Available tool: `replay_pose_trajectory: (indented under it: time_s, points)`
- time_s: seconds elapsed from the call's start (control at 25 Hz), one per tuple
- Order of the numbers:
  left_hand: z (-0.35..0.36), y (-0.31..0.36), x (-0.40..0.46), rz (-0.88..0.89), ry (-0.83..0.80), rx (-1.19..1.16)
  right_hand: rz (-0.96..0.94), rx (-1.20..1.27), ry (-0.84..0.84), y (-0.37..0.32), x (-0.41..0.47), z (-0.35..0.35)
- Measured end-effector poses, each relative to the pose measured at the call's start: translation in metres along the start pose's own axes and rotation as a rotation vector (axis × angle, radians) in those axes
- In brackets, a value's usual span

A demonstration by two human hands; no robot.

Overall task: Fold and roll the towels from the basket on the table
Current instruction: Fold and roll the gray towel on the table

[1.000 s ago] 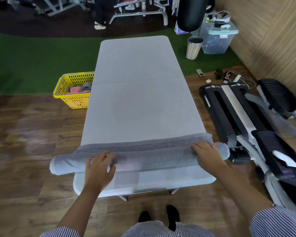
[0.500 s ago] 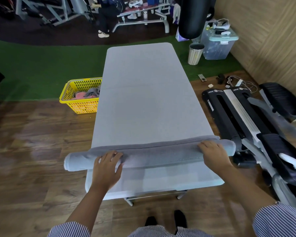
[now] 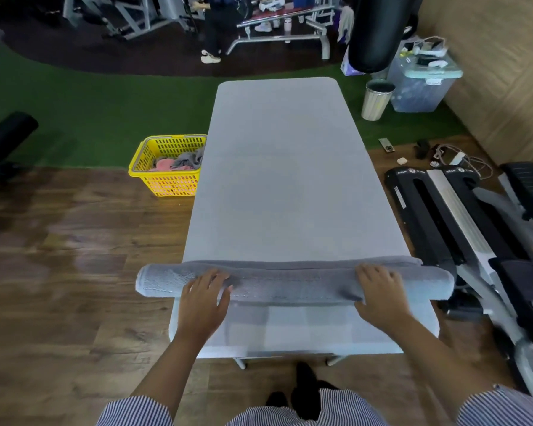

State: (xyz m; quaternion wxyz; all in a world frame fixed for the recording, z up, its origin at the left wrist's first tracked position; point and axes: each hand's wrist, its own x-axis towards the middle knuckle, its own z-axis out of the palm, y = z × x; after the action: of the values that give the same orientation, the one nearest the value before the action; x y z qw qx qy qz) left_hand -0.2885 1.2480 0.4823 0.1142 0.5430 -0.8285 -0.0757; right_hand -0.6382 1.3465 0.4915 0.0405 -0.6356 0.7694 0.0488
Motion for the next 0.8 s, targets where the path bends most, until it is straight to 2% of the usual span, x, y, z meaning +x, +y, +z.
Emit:
replay_pose_trajectory:
  time_s: [0.08,0.16,0.28,0.36,0.52,0.64,0.8]
  points:
    - [0.002,-0.005,-0.001,-0.064,0.046,-0.009,-0.125,-0.042,-0.026,-0.026,0.012,0.005]
    - [0.000,-0.017,-0.002,-0.208,0.116,-0.011,-0.222,-0.022,-0.051,-0.051,0.027,0.011]
    - [-0.012,-0.043,0.002,-0.684,0.232,-0.110,-0.310,0.000,-0.078,-0.062,0.051,0.015]
    - [-0.017,-0.064,0.004,-0.895,0.222,-0.118,-0.338,0.012,-0.083,-0.059,0.055,0.016]
    - [-0.014,-0.076,0.013,-0.976,0.152,-0.077,-0.403,0.025,-0.024,-0.054,0.052,0.021]
    - [-0.014,-0.081,0.011,-1.026,0.119,0.067,-0.421,0.068,0.032,-0.051,0.052,0.024]
    - [-0.031,-0.091,0.001,-1.213,0.002,0.072,-0.452,0.101,0.074,-0.047,0.051,0.026]
